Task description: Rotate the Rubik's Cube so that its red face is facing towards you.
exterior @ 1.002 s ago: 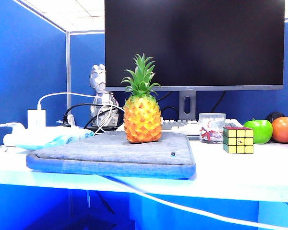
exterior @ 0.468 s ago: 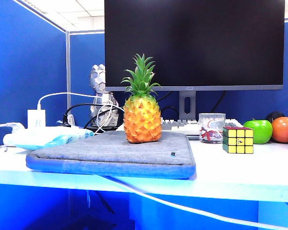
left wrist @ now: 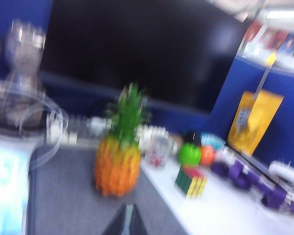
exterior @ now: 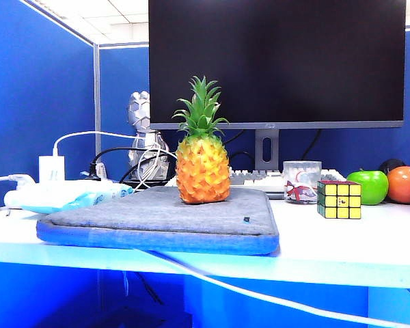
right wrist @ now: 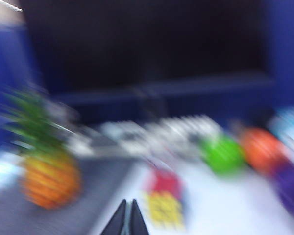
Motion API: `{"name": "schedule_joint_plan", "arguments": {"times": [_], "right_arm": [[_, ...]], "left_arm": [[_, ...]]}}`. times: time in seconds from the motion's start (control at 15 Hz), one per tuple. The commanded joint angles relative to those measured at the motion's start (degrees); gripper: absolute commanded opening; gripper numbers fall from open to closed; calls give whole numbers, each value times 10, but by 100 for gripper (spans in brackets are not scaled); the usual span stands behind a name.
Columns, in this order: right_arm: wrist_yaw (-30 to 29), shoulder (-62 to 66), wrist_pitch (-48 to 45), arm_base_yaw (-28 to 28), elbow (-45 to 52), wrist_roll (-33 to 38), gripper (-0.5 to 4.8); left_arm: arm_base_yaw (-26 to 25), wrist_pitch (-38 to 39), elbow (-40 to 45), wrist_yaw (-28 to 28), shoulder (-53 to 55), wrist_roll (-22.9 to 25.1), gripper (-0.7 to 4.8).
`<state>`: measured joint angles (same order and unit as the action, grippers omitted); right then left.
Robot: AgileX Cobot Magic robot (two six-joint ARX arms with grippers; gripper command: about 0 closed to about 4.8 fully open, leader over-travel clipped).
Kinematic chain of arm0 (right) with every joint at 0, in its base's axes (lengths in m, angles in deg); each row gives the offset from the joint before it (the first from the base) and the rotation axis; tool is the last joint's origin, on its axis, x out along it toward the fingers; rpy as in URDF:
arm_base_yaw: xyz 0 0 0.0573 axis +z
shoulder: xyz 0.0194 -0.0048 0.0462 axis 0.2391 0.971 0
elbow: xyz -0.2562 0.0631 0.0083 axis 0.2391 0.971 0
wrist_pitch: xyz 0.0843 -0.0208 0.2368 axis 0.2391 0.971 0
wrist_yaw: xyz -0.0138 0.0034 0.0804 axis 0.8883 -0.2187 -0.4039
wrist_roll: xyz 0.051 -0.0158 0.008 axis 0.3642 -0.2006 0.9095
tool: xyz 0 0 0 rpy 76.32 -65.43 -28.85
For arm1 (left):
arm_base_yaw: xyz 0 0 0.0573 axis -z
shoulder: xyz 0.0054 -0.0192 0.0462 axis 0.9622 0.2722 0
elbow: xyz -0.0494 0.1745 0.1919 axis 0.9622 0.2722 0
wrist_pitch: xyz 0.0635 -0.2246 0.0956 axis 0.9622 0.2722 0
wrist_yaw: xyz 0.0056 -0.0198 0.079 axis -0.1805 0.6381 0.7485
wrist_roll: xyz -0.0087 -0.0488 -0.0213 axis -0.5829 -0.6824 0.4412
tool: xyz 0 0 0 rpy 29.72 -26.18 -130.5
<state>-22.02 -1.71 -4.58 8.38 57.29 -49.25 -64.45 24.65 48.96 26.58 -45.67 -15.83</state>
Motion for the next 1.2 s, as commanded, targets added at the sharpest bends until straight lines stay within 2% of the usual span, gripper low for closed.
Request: {"name": "schedule_joint_plan", "arguments": {"times": [0.07, 0.2, 0.27, 0.4, 0.53, 0.6, 0.87, 1.0, 1.07, 1.2], "right_arm": [[-11, 0, -52, 1, 3, 21, -6], [-23, 0, -61, 1, -10, 23, -6], [-22, 0, -57, 1, -45, 15, -6], [-3, 28, 2, -1, -127, -20, -6], [-8, 111, 43, -1, -219, -29, -6], [-30, 174, 72, -1, -278, -28, -6], [-86, 427, 232, -1, -495, -31, -6], [-117, 529, 280, 0, -564, -48, -6], [-130, 578, 298, -1, -591, -50, -5], [-146, 642, 299, -1, -610, -51, -5]], "left_arm": [[0, -10, -104, -2, 96, 40, 8], [0, -11, -197, -8, 215, 58, 8], [0, -11, -290, -47, 330, 74, 8], [0, -4, -418, -100, 482, 79, 8], [0, 29, -520, -127, 590, 111, 8], [0, 60, -567, -151, 636, 125, 8], [7, 237, -701, -146, 732, 224, 2], [20, 332, -751, -123, 767, 253, 2], [38, 344, -763, -91, 780, 254, 2], [83, 313, -768, -83, 810, 256, 2]]}}
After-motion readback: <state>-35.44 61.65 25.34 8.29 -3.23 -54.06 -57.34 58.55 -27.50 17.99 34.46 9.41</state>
